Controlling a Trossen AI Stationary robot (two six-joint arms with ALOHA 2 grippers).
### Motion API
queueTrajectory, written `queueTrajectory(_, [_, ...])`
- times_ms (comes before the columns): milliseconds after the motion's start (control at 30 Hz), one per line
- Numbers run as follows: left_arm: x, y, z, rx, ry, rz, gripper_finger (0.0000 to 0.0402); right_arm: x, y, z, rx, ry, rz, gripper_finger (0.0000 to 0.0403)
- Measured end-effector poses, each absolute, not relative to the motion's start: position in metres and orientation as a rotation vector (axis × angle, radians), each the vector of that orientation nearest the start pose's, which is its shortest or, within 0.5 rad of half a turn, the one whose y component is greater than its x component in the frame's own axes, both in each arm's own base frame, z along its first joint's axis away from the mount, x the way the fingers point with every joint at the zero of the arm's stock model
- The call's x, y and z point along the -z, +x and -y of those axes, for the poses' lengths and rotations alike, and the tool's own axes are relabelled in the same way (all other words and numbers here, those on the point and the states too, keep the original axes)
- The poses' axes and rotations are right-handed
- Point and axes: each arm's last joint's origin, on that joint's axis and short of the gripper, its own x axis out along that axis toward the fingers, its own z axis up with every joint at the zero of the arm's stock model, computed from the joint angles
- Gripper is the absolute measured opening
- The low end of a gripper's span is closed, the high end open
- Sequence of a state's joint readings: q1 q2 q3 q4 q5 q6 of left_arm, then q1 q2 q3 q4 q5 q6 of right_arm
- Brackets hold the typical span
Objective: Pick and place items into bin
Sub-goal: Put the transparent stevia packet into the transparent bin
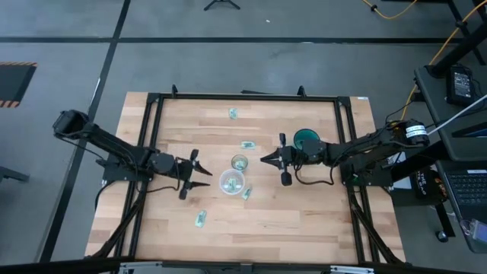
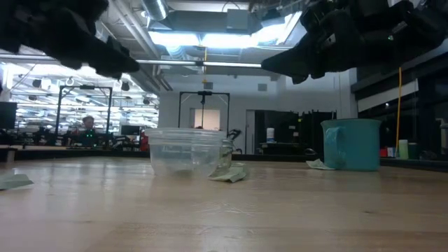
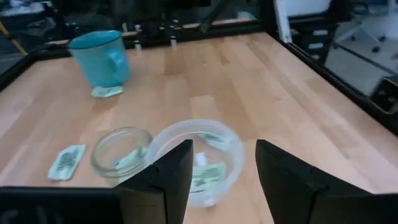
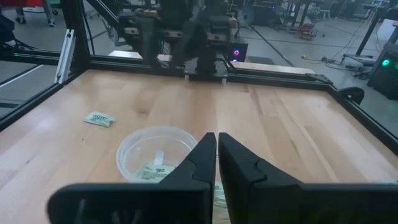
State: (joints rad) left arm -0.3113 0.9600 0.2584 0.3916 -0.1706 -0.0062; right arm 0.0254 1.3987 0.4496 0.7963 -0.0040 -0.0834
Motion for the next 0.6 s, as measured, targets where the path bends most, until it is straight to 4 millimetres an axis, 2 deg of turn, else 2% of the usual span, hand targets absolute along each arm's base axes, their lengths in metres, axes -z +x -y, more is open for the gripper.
queueTrajectory(200, [-0.197,0.181,0.074,0.028,0.093,-0.406,0.0167,-0.185,0.262,-0.007,-0.036,-0.085,-0.152,0.0024])
queueTrajectory(367, [-0.208,0.186,0.1,0.0,0.086,-0.45,0.0167,-0.184,0.262,-0.007,-0.04,-0.138,-0.152,0.0024])
queueTrajectory(600, [-0.209,0.203,0.136,-0.064,0.057,-0.635,0.0166,-0.183,0.262,-0.008,-0.045,-0.138,-0.169,0.0024])
